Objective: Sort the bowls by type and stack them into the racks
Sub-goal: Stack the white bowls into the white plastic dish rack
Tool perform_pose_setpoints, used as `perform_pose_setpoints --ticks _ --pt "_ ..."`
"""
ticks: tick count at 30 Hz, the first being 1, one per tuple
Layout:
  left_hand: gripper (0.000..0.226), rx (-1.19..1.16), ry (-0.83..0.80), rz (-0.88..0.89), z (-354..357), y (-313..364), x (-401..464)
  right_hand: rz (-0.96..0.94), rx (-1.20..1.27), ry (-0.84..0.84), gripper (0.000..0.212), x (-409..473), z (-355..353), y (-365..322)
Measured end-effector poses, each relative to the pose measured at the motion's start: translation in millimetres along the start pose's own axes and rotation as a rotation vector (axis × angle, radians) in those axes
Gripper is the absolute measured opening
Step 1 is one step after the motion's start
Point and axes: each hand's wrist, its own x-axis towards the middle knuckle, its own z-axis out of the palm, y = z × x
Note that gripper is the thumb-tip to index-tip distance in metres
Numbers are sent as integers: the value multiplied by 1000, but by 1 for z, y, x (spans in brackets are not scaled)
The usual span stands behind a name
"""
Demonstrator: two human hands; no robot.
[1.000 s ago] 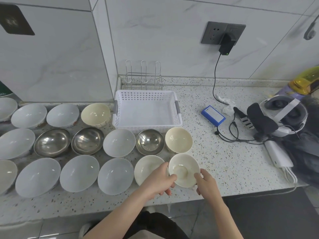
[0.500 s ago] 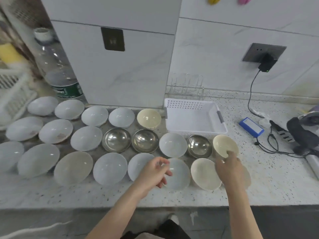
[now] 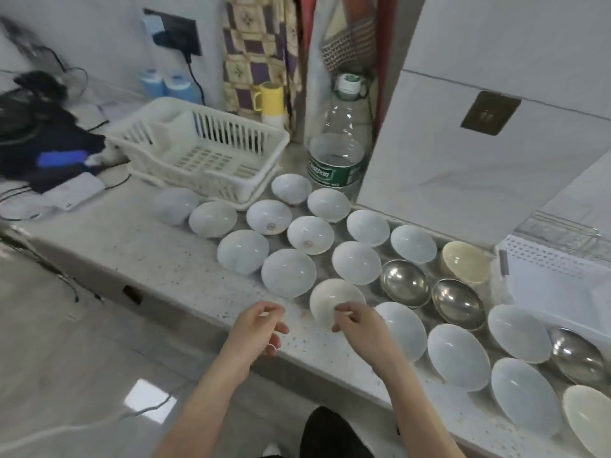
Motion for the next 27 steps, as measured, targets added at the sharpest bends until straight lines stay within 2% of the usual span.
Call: perform_pose_setpoints --ticks 6,13,17,21,24,27 --pt "11 -135 177 -20 -79 -2 20 -32 79 -240 22 21 68 -69" --pt "11 -188 240 -46 -149 15 64 52 181 -397 20 76 135 -132" --pt "17 -216 269 -92 -195 33 106 232 409 -434 20 116 182 -169" --pt "29 -230 307 -125 -235 58 155 496 786 -484 22 148 225 -200" --pt "44 -226 331 -165 -255 71 187 650 995 -443 19 168 246 -212" --pt "55 -195 302 -220 -267 77 211 729 1053 -266 21 184 259 -219"
